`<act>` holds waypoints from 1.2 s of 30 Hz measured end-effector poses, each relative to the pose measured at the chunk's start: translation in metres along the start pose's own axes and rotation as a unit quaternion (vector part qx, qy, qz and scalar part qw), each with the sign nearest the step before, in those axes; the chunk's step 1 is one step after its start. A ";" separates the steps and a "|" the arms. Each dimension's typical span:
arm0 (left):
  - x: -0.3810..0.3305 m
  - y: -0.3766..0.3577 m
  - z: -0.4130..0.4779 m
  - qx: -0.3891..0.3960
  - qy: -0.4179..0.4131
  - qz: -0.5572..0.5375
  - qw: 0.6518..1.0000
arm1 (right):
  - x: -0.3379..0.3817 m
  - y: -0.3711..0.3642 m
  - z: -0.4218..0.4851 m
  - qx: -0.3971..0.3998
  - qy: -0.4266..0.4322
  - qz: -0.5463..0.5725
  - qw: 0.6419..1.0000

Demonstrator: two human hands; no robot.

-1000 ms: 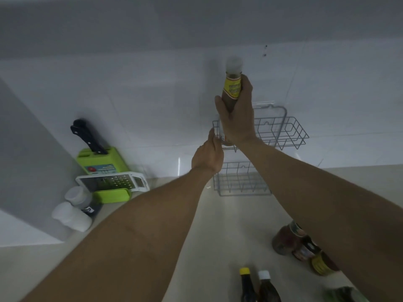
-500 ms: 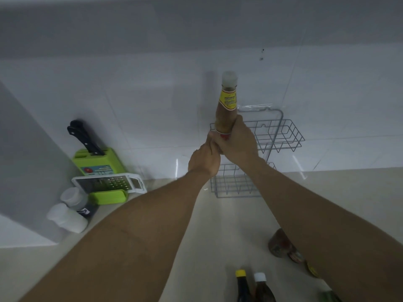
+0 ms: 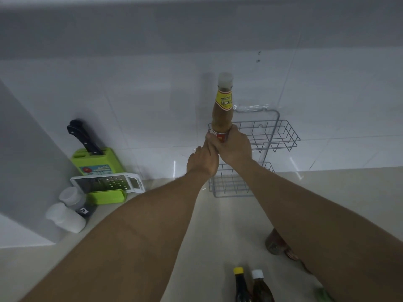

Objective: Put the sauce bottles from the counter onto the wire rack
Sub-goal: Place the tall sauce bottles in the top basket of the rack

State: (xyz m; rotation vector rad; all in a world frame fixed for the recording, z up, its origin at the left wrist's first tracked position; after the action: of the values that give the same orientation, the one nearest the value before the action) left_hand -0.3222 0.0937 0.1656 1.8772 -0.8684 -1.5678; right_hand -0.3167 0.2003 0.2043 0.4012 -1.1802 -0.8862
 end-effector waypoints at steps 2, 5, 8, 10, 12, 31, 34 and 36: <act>-0.001 0.000 -0.001 -0.001 -0.009 0.009 1.000 | 0.001 0.001 0.000 0.000 -0.011 -0.007 1.000; -0.002 0.002 -0.003 0.005 -0.005 -0.006 1.000 | 0.003 0.003 0.001 -0.007 -0.029 -0.014 0.999; -0.003 0.003 -0.004 0.008 -0.004 0.000 1.000 | 0.004 0.004 0.002 -0.011 -0.041 -0.024 0.999; -0.003 0.004 -0.003 0.008 -0.010 0.011 1.000 | 0.003 0.003 0.002 -0.007 -0.043 -0.026 0.999; -0.003 0.003 -0.002 0.008 -0.013 0.017 1.000 | 0.000 0.001 0.002 -0.003 -0.039 -0.022 0.999; 0.146 -0.134 -0.119 0.102 -0.018 0.164 0.981 | -0.081 -0.034 -0.253 0.176 -0.105 -0.213 0.955; 0.175 -0.162 -0.149 0.122 -0.007 0.157 0.980 | -0.093 -0.042 -0.306 0.218 -0.093 -0.273 0.932; 0.188 -0.178 -0.161 0.129 -0.014 0.181 0.975 | -0.094 -0.046 -0.327 0.216 -0.084 -0.280 0.932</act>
State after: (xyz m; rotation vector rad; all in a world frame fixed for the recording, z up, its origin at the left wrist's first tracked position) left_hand -0.1182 0.0652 -0.0588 1.7415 -1.3950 -1.3087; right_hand -0.0448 0.1903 -0.0053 1.0771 -1.4517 -1.1626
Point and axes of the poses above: each hand's wrist, its own z-axis towards the middle knuckle, its own y-axis out of the back of the hand, x = y × z, the point moved 3 cm from there along z, towards the middle knuckle, and after that the axes turned 12 degrees about y, right-handed, at the moved point
